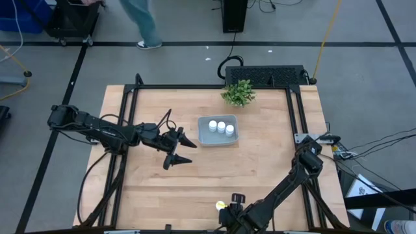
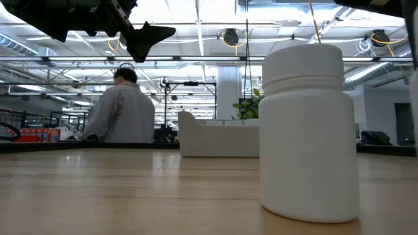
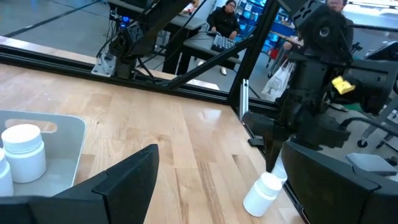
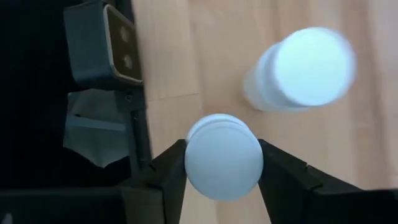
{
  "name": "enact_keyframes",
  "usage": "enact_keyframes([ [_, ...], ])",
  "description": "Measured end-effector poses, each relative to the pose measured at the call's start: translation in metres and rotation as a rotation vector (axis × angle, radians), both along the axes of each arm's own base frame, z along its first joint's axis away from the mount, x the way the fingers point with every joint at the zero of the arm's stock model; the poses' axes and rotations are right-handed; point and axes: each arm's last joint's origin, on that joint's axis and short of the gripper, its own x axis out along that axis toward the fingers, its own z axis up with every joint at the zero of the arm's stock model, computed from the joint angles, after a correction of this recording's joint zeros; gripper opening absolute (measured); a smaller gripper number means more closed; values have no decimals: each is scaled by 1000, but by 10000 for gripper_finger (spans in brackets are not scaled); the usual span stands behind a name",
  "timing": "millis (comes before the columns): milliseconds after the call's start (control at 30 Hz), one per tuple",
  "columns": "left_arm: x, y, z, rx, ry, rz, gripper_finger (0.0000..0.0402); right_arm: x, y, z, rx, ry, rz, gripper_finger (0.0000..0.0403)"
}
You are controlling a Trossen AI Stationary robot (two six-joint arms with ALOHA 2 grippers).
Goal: Pick and place pill bottles into a basket
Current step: Put the white pill bottle into the gray bin
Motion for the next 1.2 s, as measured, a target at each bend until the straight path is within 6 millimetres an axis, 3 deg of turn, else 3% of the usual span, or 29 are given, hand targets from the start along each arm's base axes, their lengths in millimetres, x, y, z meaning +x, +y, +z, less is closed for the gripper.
enact_keyframes([
  [300, 0, 0, 0, 1, 0, 0, 347, -20, -27, 53, -143, -73, -61, 154],
  [567, 0, 0, 0, 3, -1, 0, 347, -25, -69, 98, -239, -120, -65, 153],
  [900, 0, 0, 0, 0, -2, 0, 347, -4, -145, 135, -378, -161, -34, 152],
  [1200, -1, -1, -3, -9, 32, -34, 347, 26, -224, 138, -333, -103, 16, 152],
])
